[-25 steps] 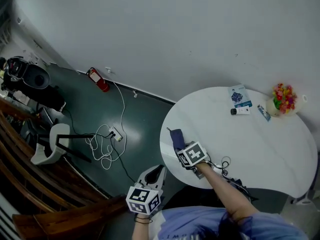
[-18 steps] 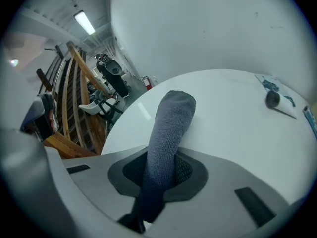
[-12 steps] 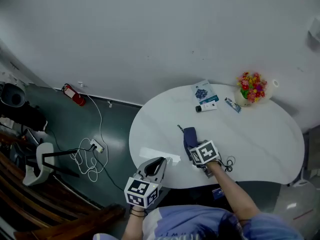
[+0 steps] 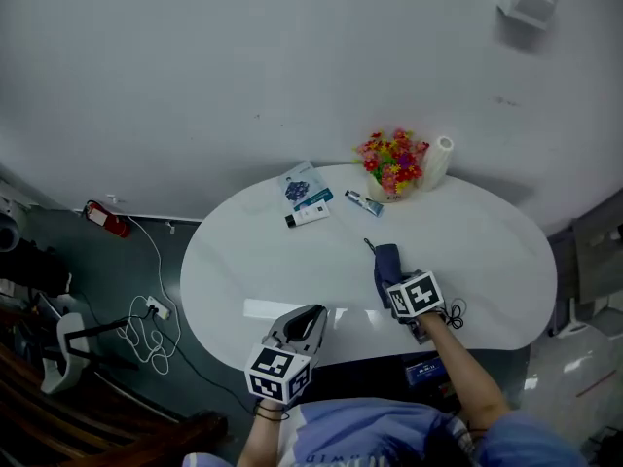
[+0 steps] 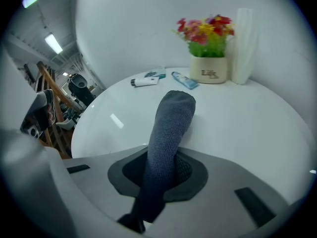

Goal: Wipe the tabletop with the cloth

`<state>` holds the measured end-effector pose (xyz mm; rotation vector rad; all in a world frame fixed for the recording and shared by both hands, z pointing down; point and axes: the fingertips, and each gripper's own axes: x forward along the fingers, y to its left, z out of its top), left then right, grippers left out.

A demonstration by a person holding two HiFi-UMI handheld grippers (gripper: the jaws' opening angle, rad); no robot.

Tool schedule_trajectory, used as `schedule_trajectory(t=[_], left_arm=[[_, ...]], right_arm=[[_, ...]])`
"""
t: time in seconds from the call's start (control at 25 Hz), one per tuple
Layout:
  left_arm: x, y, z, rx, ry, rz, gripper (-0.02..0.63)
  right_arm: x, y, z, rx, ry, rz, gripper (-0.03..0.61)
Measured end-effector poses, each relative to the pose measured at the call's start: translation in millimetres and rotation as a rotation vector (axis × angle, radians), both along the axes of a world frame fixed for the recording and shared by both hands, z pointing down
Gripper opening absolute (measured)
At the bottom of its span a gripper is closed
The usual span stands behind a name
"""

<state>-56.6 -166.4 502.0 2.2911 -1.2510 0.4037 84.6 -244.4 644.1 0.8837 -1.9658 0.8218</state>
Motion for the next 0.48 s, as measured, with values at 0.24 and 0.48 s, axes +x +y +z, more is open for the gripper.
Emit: schedule_trajectory(t=[0.24, 0.48], left_arm=[[105.8, -13.7, -5.8, 0.002, 0.020, 0.081, 0.018], [175.2, -16.6, -3.3, -0.001, 0.011, 0.146, 0.019]], right_arm=[[142.4, -10.1, -0.5, 0.001, 0.023, 0.127, 0.061], [278.0, -10.0, 2.8, 0.007, 0.076, 0.279, 0.061]])
